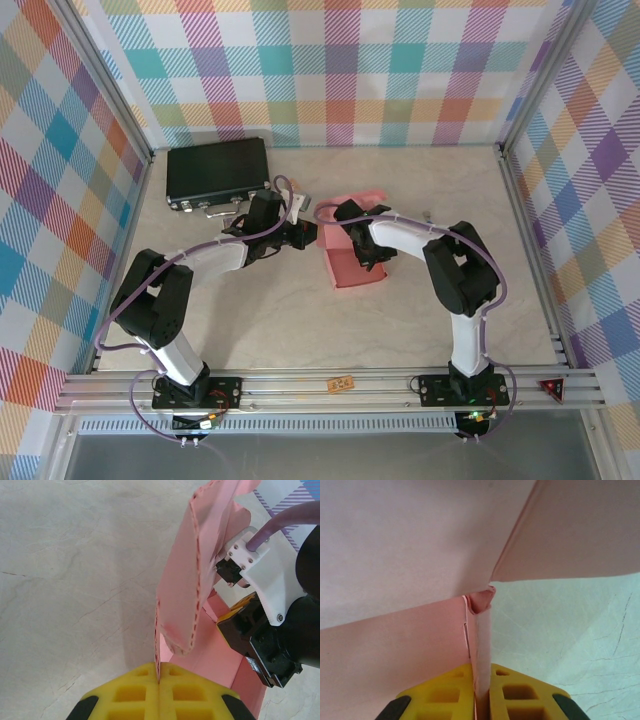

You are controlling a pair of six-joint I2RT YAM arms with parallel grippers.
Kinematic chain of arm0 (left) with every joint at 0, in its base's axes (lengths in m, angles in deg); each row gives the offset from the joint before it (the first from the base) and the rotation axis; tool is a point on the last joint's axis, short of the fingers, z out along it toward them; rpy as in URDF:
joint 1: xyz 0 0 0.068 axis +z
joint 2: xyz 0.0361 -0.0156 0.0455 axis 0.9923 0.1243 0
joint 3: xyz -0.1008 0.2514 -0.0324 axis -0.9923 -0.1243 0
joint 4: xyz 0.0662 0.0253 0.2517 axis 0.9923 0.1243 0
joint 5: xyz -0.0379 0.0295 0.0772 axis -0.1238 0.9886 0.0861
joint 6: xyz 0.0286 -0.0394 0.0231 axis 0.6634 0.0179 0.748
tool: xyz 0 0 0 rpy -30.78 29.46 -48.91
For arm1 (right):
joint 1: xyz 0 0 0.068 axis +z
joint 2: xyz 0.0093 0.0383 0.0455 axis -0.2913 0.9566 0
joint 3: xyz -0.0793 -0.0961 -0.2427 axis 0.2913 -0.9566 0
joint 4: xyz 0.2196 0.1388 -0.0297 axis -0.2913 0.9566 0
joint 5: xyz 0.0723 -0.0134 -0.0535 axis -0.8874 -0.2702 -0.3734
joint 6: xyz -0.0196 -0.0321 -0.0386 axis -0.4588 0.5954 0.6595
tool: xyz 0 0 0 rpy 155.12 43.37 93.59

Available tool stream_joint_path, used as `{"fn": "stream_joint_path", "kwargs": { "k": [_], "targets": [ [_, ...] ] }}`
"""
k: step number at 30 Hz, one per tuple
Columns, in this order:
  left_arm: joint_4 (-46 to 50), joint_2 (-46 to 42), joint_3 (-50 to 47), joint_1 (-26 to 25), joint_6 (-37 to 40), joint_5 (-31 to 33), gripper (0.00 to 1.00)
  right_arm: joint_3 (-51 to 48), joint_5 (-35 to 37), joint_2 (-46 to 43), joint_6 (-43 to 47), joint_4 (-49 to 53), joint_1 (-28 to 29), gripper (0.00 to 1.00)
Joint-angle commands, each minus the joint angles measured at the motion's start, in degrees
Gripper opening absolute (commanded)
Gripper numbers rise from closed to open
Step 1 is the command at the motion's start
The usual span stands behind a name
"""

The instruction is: Fold the paper box

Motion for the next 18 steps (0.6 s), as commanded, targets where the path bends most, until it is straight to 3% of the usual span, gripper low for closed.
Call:
{"fn": "stream_joint_path", "kwargs": {
  "k": [1, 18],
  "targets": [
    [-1.71, -0.05, 0.23, 0.27, 0.95, -3.00, 0.00, -1.36, 0.08, 4.00, -1.28, 2.55, -0.57, 0.14],
    [-2.91, 1.84, 0.67, 0.24, 2.76, -6.50, 0.00, -1.08, -5.12, -4.81, -2.60, 2.14, -0.58, 0.36]
  ]
}}
